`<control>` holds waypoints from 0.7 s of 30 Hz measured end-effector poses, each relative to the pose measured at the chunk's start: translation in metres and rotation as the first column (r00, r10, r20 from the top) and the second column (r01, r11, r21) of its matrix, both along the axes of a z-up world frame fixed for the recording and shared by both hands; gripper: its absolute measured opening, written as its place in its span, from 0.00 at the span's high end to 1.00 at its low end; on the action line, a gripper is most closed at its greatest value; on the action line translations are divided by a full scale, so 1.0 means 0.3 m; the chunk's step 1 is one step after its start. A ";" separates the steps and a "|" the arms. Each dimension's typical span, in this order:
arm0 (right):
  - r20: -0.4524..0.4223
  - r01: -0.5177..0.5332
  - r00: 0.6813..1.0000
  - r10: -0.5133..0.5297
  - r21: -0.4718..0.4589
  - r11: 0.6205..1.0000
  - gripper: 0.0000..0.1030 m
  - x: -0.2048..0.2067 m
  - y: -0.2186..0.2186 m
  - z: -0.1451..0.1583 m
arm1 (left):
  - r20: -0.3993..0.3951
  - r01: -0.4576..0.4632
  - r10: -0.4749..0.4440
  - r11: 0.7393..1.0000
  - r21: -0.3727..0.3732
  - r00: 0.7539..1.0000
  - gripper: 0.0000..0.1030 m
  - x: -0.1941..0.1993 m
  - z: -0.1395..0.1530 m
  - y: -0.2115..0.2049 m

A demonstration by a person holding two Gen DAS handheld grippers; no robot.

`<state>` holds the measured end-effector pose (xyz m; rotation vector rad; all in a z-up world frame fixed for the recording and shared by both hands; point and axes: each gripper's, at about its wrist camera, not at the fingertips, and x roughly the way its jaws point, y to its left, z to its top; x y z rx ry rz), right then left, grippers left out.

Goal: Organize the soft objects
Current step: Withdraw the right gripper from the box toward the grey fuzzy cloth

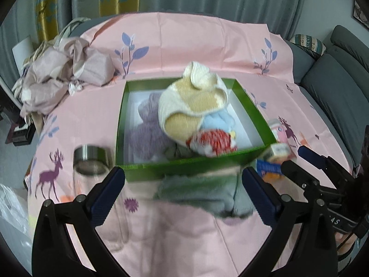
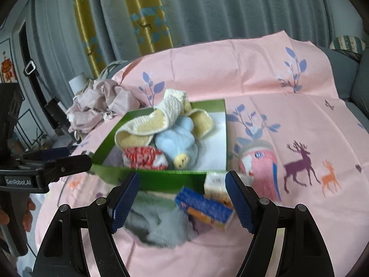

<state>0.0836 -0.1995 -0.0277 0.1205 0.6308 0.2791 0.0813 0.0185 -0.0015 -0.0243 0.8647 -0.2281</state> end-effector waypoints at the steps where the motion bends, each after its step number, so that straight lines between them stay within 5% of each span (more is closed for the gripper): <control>1: -0.004 0.003 1.000 -0.003 -0.002 1.000 0.25 -0.010 0.000 -0.003 | -0.007 -0.001 0.001 1.000 -0.004 1.000 0.02 -0.011 -0.008 0.001; 21: -0.080 0.005 0.997 -0.009 -0.052 0.999 0.25 -0.183 -0.002 -0.094 | -0.058 0.030 -0.031 0.999 -0.016 0.998 0.02 -0.184 -0.096 -0.030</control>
